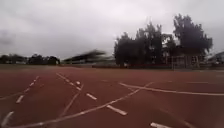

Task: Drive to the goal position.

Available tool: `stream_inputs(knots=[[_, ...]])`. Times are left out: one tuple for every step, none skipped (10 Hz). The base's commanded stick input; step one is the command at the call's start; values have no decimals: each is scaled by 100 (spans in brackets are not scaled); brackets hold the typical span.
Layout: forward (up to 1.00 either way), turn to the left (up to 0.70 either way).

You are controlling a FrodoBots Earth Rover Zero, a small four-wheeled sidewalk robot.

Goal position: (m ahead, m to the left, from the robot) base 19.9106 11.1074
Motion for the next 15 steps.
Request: stream_inputs(knots=[[70, 0], [70, 0], [70, 0], [70, 0], [70, 0], [70, 0], [70, 0], [70, 0], [70, 0], [70, 0], [70, 0], [70, 0], [70, 0], [70, 0], [70, 0]])
